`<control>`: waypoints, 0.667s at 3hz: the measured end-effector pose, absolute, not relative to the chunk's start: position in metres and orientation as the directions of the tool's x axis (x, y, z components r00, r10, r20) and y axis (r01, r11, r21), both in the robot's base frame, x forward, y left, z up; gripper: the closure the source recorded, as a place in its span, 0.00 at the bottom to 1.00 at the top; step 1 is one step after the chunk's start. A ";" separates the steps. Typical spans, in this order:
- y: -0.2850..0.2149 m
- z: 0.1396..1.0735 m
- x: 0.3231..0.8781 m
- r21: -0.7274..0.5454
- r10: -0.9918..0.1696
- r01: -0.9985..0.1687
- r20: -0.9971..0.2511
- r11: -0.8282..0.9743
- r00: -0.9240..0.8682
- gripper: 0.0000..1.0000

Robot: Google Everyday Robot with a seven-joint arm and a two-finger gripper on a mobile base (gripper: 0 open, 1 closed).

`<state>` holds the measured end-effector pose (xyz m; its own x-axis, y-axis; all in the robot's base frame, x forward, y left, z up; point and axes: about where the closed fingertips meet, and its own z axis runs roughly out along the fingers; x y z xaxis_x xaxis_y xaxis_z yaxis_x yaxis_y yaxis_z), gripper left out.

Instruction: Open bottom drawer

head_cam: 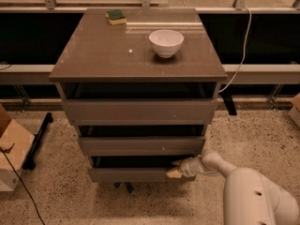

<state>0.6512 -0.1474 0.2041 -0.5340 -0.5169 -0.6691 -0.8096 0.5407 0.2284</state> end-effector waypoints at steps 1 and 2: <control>-0.138 0.205 0.646 0.166 -0.586 -0.834 -0.640 0.526 -0.497 0.00; -0.133 0.201 0.643 0.134 -0.633 -0.851 -0.613 0.507 -0.474 0.00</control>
Offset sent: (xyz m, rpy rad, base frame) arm -0.0088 0.0152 -0.0034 -0.1933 -0.0481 0.1002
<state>0.6430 -0.1330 0.2011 -0.4737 -0.6328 -0.6125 -0.8513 0.5072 0.1344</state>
